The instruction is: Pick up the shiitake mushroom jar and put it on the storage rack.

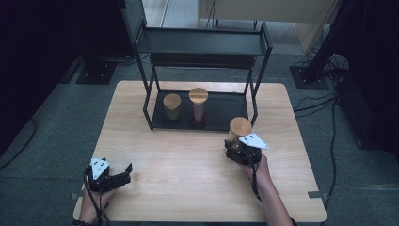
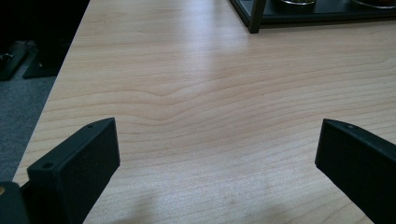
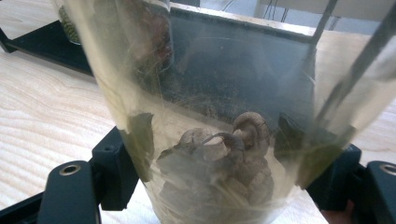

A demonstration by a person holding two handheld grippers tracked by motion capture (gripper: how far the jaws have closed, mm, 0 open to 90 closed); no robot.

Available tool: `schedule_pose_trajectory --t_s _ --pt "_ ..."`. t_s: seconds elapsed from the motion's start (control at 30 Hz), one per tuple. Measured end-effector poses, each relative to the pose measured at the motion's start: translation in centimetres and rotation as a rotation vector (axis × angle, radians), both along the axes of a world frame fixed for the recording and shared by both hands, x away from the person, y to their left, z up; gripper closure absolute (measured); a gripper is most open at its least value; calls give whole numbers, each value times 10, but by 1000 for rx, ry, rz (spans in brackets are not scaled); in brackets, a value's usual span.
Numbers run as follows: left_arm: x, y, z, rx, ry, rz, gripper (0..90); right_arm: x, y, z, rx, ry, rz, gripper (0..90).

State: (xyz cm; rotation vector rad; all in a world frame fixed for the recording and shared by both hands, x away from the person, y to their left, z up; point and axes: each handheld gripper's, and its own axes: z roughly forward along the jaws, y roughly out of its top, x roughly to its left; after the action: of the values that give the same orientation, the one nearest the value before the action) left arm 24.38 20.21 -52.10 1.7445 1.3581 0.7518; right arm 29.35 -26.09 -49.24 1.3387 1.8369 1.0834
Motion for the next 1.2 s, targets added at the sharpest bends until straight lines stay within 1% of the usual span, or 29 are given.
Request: schedule_pose_trajectory --t_s 0.2,0.5,0.7,1.2 --pt "0 0 0 -3 1 0 1 10 5 2 -9 -1 -2 248" --pt "0 1 0 -5 3 1 1 24 13 7 -9 -5 -2 248" --pt "0 1 0 -7 2 0 1 32 18 7 -17 -7 -2 248" --pt "-1 1 0 -12 -2 -2 1 54 28 5 -20 -2 -37 248"
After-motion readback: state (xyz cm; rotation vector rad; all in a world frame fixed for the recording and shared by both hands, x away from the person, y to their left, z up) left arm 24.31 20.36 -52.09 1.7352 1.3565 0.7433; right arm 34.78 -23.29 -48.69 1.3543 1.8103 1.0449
